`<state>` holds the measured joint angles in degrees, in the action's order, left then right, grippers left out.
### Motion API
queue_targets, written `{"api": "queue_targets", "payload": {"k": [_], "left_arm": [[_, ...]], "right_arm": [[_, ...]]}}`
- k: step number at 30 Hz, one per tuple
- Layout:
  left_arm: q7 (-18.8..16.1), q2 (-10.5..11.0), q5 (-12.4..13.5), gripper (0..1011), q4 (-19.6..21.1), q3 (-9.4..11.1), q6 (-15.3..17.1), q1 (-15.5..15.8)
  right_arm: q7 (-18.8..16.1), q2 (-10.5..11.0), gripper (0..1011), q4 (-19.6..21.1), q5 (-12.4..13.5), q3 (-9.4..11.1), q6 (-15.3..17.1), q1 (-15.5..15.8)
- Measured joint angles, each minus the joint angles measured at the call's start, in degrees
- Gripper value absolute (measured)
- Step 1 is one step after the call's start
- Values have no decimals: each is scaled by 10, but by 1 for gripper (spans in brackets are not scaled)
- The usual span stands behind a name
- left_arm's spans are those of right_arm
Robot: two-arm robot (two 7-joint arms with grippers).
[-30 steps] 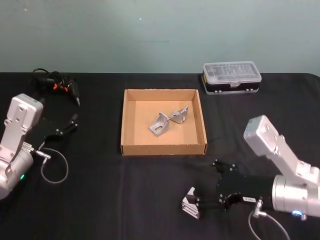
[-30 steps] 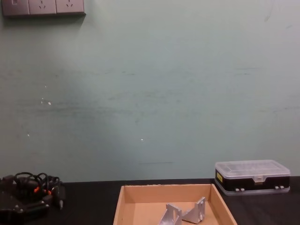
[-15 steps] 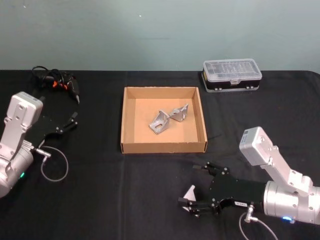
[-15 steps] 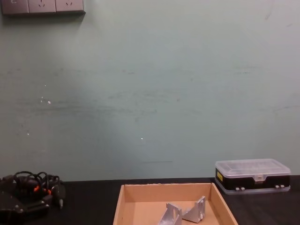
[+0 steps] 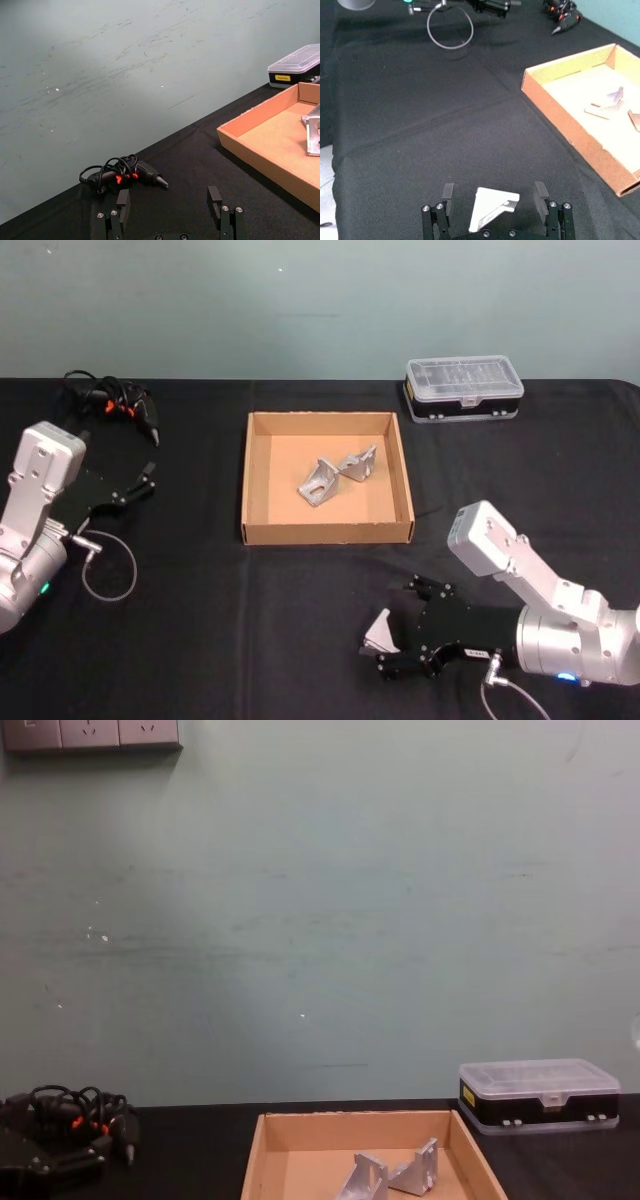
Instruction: Use one hand to pick up the angle iron from the table and place it into the box.
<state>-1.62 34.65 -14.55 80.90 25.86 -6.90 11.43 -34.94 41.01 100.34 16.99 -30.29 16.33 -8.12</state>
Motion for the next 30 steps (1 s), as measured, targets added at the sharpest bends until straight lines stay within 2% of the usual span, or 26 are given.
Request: {"api": "queue_targets", "payload": {"k": [7, 13, 16, 30], "left_arm": [[0, 0, 0, 1011, 0, 0, 0, 0], [0, 0, 0, 1011, 0, 0, 0, 0], [0, 0, 0, 1011, 0, 0, 0, 0], [0, 0, 0, 1011, 0, 0, 0, 0]], "right_arm": [[0, 0, 1002, 0, -4, -12, 39, -15], [6, -4, 1002, 1, -3, -21, 92, -31], [7, -4, 1002, 5, -3, -25, 107, -35], [13, 2, 1002, 26, -9, -37, 149, -43]]}}
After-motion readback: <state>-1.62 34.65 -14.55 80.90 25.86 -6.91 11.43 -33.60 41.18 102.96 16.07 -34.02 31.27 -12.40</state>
